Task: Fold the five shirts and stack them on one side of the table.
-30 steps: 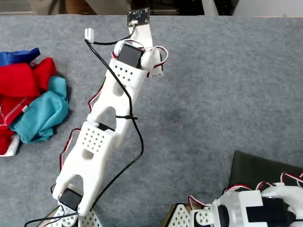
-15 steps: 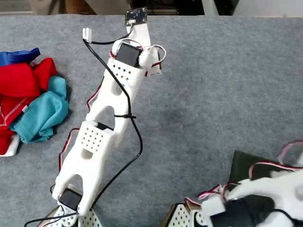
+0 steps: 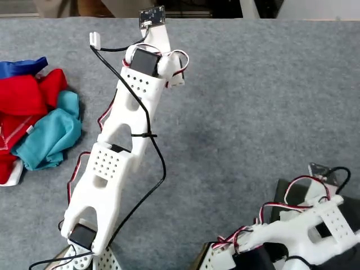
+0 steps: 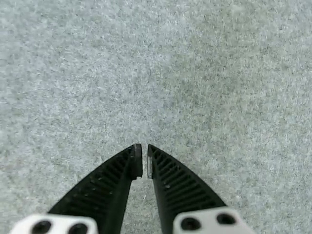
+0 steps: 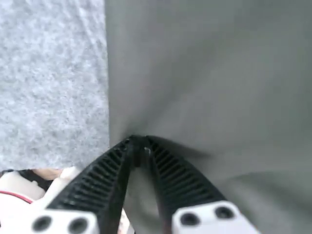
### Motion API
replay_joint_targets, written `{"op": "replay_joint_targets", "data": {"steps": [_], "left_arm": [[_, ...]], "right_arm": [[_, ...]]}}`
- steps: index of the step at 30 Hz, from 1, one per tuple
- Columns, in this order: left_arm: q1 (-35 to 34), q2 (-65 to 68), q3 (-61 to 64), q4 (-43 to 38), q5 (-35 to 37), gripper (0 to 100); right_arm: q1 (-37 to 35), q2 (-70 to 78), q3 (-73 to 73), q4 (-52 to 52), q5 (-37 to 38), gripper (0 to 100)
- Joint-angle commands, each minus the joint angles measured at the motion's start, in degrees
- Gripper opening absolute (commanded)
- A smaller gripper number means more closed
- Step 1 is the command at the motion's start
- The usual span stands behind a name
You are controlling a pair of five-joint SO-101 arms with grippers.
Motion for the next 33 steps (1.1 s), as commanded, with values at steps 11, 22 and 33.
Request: {"op": "replay_joint_targets", "data": {"steps": [11,22,33], "left_arm": [[-0.7,-4.4,-0.4,0.5,-0.4,3],[-8.2,-4.4,-0.4,0.5,-0.4,3],[-42.3,-8.7,0.1,0.6,-8.2,3]], "right_arm": [[-4.4,-1.5,-13.0,14.3,0.4,0.5],[-13.4,-1.5,-25.1,21.4,0.4,0.5],[-53.4,-1.1,-28.6,19.7,0.7,0.5]]}}
